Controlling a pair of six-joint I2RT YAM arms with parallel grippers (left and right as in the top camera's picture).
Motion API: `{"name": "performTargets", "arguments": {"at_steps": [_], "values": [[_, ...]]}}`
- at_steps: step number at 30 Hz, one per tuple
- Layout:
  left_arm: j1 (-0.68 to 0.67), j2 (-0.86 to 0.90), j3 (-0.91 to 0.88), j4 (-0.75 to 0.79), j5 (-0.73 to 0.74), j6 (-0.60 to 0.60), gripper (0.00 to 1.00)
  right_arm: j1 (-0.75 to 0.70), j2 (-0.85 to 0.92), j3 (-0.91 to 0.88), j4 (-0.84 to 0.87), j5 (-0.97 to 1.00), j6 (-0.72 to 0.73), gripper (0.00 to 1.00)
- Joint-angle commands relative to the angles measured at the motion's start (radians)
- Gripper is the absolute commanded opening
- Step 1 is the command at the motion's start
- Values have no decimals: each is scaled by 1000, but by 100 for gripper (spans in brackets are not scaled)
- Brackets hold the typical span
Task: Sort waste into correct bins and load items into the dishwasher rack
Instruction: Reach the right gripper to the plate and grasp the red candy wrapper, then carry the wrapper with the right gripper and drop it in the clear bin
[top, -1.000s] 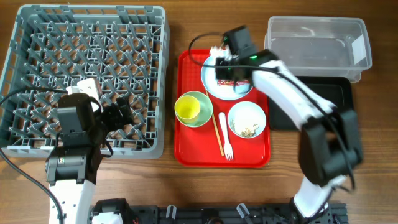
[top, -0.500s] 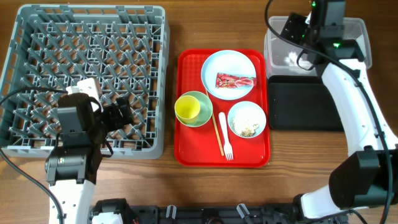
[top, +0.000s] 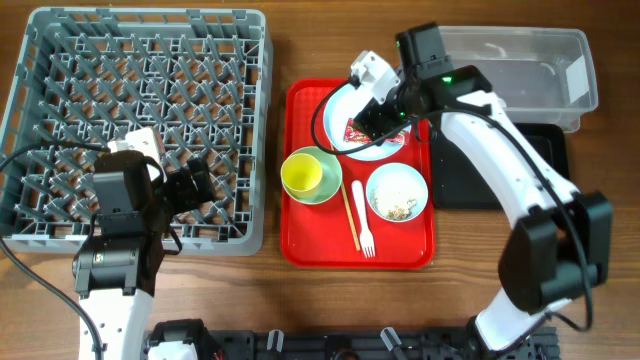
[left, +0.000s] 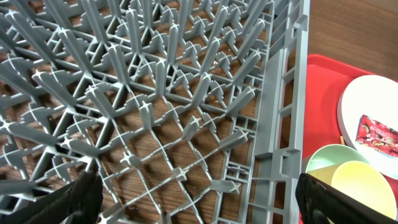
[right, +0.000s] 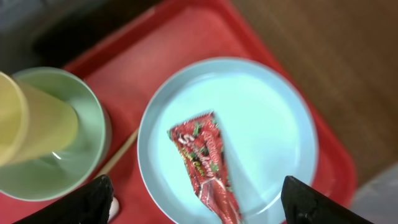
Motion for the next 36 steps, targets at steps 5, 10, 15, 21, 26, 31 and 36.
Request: {"name": "performTargets", "arguments": {"at_steps": [5,10,15,21,26,31,36], "values": [[5,1,19,0,16,2,100,0,199,1,-6,88,-13,86],[5,1,19,0,16,2,100,0,259,1,-5,89,7,81],[5,1,19,-1,16,2,100,0,261,-2,20,165,90,61],[5,1,19,-13,16,2,100,0,261,-2,16,180,138,53],[5,1,19,-15,16,2,100,0,261,-2,-30,179,137,50],[5,1,19,-15,15,2,100,0,261,-2,-31,179,138,24],[5,1,19,-15,15,2,100,-1,248,12,-37,187,204,4]]}}
